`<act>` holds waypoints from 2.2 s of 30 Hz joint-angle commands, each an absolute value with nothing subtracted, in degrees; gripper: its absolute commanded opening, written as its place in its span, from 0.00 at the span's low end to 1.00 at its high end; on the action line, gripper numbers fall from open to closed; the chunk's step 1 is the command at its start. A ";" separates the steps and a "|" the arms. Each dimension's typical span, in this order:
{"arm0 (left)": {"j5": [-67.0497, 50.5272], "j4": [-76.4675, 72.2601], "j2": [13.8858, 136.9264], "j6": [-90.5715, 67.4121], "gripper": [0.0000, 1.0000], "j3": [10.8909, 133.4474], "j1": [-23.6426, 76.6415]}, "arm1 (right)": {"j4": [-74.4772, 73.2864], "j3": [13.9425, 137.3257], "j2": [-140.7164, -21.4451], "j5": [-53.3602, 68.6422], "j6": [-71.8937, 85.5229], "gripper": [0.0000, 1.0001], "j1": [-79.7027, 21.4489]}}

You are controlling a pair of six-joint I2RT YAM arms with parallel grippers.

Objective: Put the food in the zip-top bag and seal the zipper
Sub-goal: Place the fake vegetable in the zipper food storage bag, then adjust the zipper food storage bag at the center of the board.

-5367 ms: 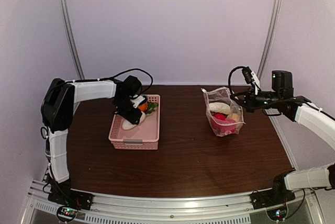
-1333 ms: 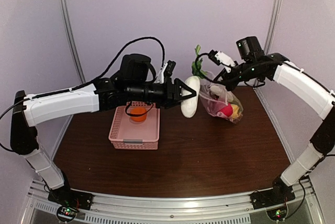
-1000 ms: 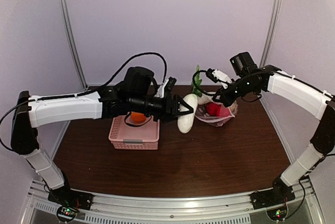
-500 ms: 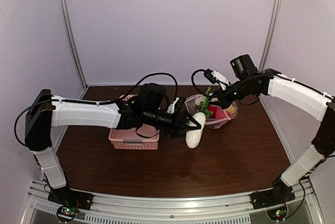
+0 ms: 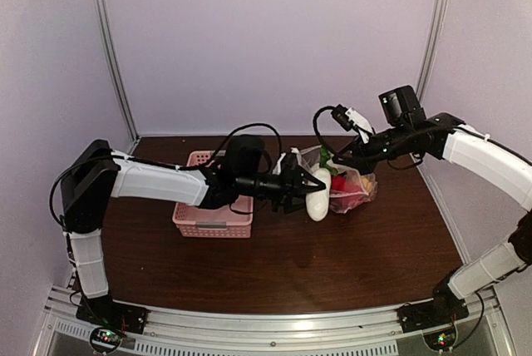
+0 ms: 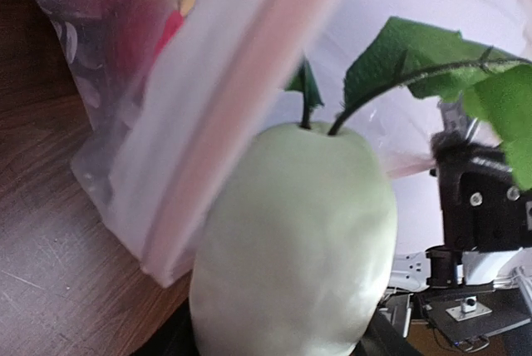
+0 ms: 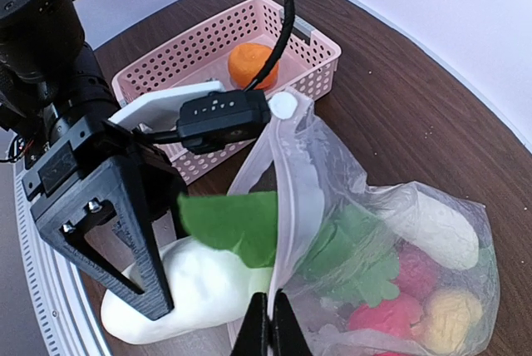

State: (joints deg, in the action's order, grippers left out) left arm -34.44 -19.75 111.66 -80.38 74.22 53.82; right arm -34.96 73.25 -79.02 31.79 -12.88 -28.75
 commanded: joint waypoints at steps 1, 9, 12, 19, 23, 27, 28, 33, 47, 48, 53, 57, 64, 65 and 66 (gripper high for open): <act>-31.16 -34.20 112.05 -89.44 0.06 73.09 53.35 | -33.28 71.11 -78.04 34.17 -13.02 0.00 -30.40; -25.08 -43.13 114.67 -100.51 0.10 72.42 53.17 | -32.86 70.25 -77.83 35.16 -12.74 0.00 -32.32; -21.57 -42.70 115.53 -102.34 0.13 71.96 53.13 | -32.17 70.31 -77.71 35.90 -11.60 0.00 -32.34; -13.51 -41.33 115.21 -102.26 0.13 72.27 53.33 | -32.70 70.48 -77.96 41.44 -10.52 0.00 -32.63; -9.30 -35.22 114.39 -98.65 0.13 74.64 54.15 | -30.49 70.66 -77.43 45.36 -6.76 0.00 -32.60; -7.42 -32.60 115.14 -96.85 0.19 76.81 54.70 | -28.51 71.72 -78.21 49.04 -2.89 0.00 -32.45; -7.46 -32.86 115.26 -96.33 0.24 77.33 54.83 | -28.24 71.98 -78.56 49.72 -2.22 0.00 -32.43; -11.53 -29.53 115.44 -90.18 0.48 82.39 55.00 | -26.72 71.64 -79.47 50.87 -0.55 0.00 -31.23; -12.84 -19.56 102.55 -79.44 0.67 78.89 55.52 | -22.78 68.73 -77.48 52.54 0.00 0.00 -23.45; -13.28 -19.74 101.74 -79.25 0.67 77.90 55.58 | -22.52 68.51 -77.65 52.56 0.00 0.00 -23.25; -15.47 -15.82 98.90 -74.37 0.66 75.46 55.82 | -21.57 68.03 -78.93 52.85 0.00 0.00 -22.94; -9.19 -5.78 96.81 -68.81 0.56 73.04 57.25 | -20.99 67.66 -79.35 52.62 0.00 0.00 -22.89; -6.71 -5.45 96.80 -69.88 0.46 68.81 58.53 | -20.12 65.79 -79.30 50.96 -0.84 0.00 -23.01; -6.51 -5.70 97.02 -70.14 0.46 68.68 58.53 | -20.27 65.60 -79.36 50.78 -1.20 0.00 -23.03; -6.24 -5.91 97.22 -70.30 0.46 68.65 58.51 | -20.42 65.43 -79.43 50.46 -1.61 0.00 -23.13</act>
